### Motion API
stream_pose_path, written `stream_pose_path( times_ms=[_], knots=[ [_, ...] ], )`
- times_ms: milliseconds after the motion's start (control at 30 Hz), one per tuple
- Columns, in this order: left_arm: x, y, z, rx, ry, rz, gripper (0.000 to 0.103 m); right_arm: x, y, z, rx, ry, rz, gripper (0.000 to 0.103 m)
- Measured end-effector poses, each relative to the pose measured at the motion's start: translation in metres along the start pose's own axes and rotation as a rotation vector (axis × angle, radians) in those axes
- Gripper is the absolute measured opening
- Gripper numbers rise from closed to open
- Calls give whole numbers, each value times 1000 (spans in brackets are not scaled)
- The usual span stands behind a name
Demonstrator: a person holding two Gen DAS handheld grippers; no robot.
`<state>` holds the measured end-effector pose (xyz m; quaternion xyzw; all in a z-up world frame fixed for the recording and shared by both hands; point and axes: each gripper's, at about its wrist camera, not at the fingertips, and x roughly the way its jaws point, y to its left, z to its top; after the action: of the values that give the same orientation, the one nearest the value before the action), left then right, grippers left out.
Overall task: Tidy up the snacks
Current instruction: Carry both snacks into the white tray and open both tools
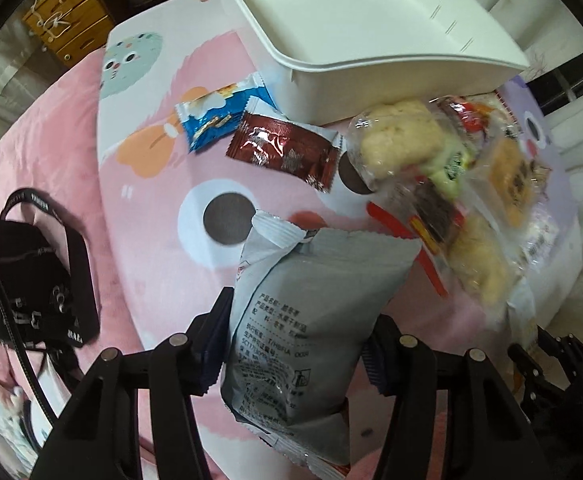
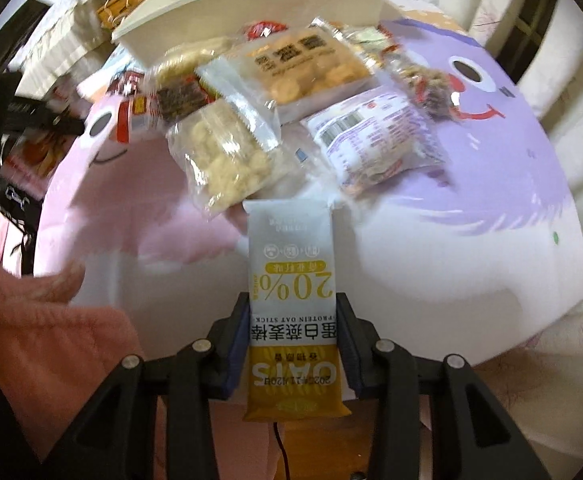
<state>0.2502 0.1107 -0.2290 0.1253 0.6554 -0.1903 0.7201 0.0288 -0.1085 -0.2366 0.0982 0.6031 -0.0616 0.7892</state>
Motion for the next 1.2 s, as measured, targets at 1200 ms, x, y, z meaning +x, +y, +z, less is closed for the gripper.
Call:
stream_pose_path(
  times_ms=[1200],
  knots=[
    [-126,-89,26,-177,-141,-90,56,-105,-49,148,-194,-261,116,40]
  ],
)
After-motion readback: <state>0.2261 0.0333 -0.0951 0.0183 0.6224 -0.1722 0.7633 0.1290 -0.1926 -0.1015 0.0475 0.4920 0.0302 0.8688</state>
